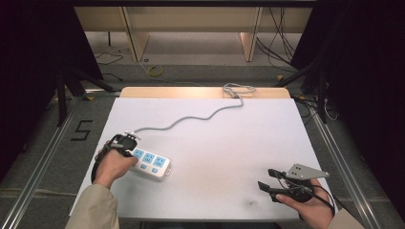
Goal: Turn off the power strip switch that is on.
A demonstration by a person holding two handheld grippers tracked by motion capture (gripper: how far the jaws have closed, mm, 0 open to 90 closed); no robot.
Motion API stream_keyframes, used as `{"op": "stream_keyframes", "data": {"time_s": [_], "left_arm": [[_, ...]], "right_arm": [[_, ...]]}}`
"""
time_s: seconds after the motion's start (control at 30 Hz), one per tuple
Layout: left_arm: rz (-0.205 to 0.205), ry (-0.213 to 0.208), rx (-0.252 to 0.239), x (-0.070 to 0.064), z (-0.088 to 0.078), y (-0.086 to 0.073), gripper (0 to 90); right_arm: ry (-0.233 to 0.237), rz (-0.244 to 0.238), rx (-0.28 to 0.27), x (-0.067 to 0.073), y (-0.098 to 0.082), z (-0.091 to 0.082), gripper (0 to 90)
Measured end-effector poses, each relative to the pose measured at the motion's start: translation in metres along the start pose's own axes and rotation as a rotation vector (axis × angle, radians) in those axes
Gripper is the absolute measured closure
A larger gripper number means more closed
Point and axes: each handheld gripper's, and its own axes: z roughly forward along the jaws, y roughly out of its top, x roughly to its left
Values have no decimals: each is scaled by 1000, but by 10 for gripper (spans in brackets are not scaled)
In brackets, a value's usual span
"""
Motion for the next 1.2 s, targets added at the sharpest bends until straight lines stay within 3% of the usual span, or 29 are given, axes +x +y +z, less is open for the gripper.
{"op": "stream_keyframes", "data": {"time_s": [0.73, 1.2], "left_arm": [[-9, -17, -4, 3, -1, -2, 900], [-4, -1, -49, 7, -6, -4, 900]], "right_arm": [[-1, -3, -1, -1, 0, 0, 378], [1, -2, -1, 0, 1, 0, 378]]}}
